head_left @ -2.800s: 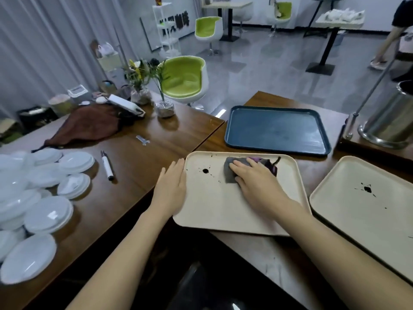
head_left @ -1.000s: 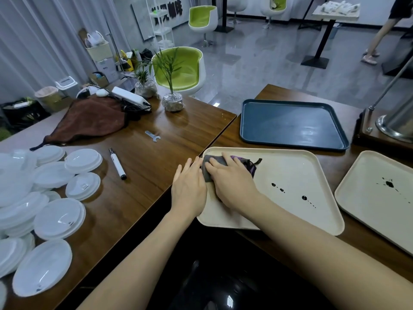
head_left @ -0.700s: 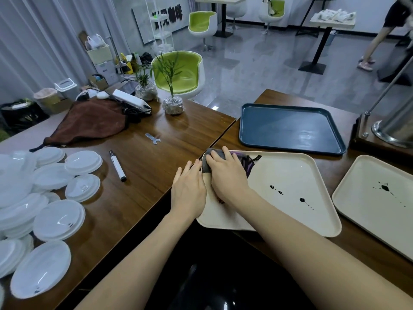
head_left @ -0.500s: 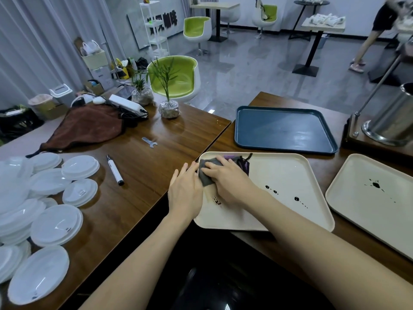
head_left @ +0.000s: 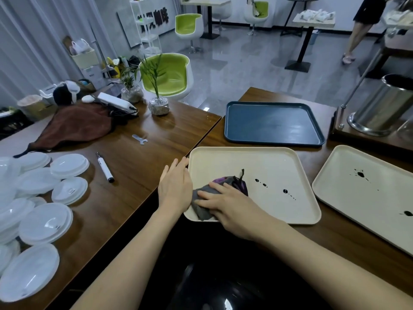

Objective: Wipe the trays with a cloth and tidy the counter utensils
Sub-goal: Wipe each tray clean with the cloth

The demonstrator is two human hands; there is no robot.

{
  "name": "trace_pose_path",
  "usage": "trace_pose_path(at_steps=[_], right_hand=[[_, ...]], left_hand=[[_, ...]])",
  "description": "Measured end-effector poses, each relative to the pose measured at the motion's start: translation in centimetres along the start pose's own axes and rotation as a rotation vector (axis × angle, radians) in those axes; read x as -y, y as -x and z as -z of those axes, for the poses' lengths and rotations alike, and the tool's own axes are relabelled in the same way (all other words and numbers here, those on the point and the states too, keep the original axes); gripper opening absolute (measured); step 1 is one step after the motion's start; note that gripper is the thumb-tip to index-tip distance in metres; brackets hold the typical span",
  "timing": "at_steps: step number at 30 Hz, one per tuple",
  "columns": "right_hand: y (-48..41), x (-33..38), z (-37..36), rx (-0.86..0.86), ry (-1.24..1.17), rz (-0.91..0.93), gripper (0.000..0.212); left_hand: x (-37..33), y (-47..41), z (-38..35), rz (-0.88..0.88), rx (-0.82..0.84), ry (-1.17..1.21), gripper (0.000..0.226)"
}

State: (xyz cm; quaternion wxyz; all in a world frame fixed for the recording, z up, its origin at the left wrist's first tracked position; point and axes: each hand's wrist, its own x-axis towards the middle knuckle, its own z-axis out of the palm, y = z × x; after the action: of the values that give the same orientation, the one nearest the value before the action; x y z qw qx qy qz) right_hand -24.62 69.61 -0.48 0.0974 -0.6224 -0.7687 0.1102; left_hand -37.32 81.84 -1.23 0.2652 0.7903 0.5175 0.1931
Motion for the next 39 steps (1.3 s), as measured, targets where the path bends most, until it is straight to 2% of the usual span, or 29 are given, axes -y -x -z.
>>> trace_pose_path(at_steps=[8, 10, 15, 19, 22, 27, 29, 34, 37, 39], right_hand=[[-6.2, -3.0, -0.2, -0.108, 0.063, -0.333, 0.047], [-6.8, -2.6, -0.5, -0.099, 0.061, -0.313, 0.048], [-2.9, -0.9, 0.1, -0.017, -0.014, -0.120, 0.046], [1.2, -1.4, 0.3, 0.002, -0.092, -0.107, 0.044], [2.6, -3.8, 0.4, -0.044, -0.056, -0.221, 0.044], [1.8, -5.6, 0.4, -0.143, 0.074, -0.526, 0.045], [0.5, -3.4, -0.1, -0.148, 0.106, -0.497, 0.045], [-0.6, 2.1, -0.8, -0.061, -0.006, -0.254, 0.046], [2.1, 1.2, -0.3, -0.035, -0.049, -0.252, 0.044], [4.2, -0.5, -0.1, -0.041, -0.096, -0.317, 0.044]], left_hand=[[0.5, -0.4, -0.2, -0.002, 0.020, 0.013, 0.048], [0.6, -0.4, -0.3, 0.016, 0.014, 0.016, 0.048], [0.5, -0.2, -0.1, 0.031, 0.017, 0.003, 0.047], [0.2, 0.0, 0.1, 0.007, 0.020, -0.020, 0.047], [0.4, -0.2, -0.1, -0.010, 0.026, -0.024, 0.047], [-0.3, 0.3, 0.0, 0.020, 0.021, -0.026, 0.046], [-0.5, 0.2, -0.1, 0.015, 0.010, -0.017, 0.045], [-0.3, -0.3, 0.0, -0.006, 0.022, -0.057, 0.044], [-0.7, -0.2, 0.3, -0.016, 0.037, -0.112, 0.040], [-0.6, -0.6, 0.1, -0.036, 0.032, -0.153, 0.039]])
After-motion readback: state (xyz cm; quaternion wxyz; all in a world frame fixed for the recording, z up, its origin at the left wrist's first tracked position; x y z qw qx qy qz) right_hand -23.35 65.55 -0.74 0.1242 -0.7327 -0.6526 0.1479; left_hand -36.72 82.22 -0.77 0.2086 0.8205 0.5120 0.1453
